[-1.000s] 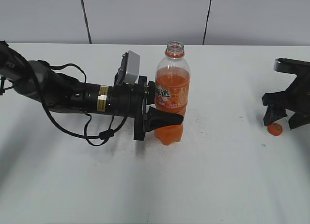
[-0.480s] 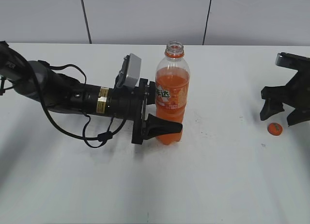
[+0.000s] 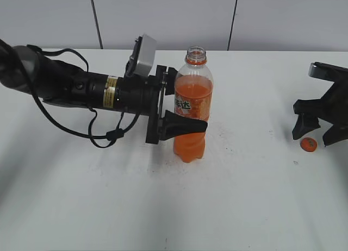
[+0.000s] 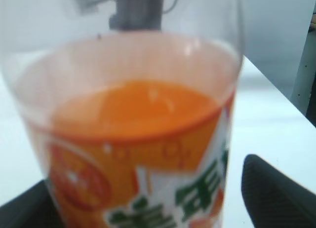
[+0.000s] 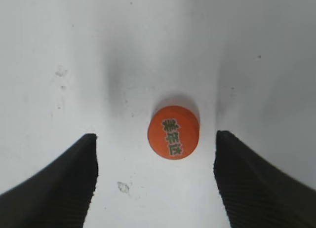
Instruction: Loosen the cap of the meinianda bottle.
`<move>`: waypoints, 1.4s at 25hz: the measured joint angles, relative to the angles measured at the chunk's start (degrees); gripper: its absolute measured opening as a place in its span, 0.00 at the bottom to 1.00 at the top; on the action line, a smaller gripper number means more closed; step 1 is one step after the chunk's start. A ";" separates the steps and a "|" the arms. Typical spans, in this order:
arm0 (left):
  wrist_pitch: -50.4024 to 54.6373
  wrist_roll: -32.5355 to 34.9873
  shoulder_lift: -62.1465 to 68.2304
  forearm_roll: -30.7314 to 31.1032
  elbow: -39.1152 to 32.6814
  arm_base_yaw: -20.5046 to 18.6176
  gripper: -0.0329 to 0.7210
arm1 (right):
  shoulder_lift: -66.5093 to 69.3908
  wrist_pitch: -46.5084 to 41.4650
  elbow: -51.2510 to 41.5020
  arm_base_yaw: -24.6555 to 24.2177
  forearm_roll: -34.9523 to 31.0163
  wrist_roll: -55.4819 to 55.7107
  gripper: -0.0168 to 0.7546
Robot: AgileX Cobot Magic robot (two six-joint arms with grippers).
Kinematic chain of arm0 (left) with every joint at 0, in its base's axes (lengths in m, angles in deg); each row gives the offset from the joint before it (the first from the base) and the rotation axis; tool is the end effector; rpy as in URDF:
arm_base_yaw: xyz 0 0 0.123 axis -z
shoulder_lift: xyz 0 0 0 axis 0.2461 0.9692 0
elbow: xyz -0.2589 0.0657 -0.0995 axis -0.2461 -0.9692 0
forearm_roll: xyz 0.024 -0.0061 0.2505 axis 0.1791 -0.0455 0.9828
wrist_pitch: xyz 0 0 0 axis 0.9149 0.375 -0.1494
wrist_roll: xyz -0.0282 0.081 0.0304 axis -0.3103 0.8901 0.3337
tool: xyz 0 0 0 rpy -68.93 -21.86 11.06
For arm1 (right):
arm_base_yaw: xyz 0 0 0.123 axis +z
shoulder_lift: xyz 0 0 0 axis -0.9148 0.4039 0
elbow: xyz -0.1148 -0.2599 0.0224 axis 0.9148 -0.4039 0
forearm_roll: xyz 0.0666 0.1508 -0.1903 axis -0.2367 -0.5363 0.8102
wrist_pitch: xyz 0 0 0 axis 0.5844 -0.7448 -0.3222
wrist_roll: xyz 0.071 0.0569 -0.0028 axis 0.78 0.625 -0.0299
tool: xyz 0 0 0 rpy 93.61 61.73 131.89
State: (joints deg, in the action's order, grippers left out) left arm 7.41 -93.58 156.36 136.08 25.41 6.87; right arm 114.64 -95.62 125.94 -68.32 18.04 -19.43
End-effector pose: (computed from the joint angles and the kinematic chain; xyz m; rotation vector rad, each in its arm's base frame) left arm 0.3493 -0.2253 0.1202 1.4100 1.2935 -1.0968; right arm 0.3530 0.0018 0.1291 0.0880 2.9628 0.2456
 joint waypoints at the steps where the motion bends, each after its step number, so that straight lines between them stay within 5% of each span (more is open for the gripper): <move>1: 0.00 -0.42 -0.76 0.00 0.00 0.00 0.82 | 0.00 -0.44 0.00 0.00 0.00 0.00 0.73; 15: -0.04 -4.35 -16.04 -0.73 0.00 0.00 0.82 | -9.90 -4.99 2.12 0.00 -0.89 0.00 0.73; 21: 5.28 -12.86 -25.48 -1.60 0.00 0.00 0.82 | -16.70 -8.26 3.87 0.00 -1.52 0.00 0.73; 25: 22.06 -20.26 -32.94 -0.02 -0.05 0.06 0.82 | -20.97 -10.45 4.02 0.00 -2.17 0.00 0.73; 30: 59.36 -22.89 -37.25 2.78 -0.05 0.17 0.82 | -25.73 -12.29 4.09 0.00 -2.35 0.00 0.73; 33: 84.14 -21.86 -36.54 -4.93 -0.05 -0.12 0.82 | -27.83 -13.62 4.09 0.00 -2.35 0.00 0.73; 35: 93.45 -14.09 -36.13 -16.99 -0.05 -0.86 0.82 | -28.89 -14.35 4.09 0.00 -2.37 0.00 0.73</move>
State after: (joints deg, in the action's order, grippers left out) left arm 100.86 -107.67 120.22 119.09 25.36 6.02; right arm 85.75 -109.97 130.03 -68.32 15.66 -19.43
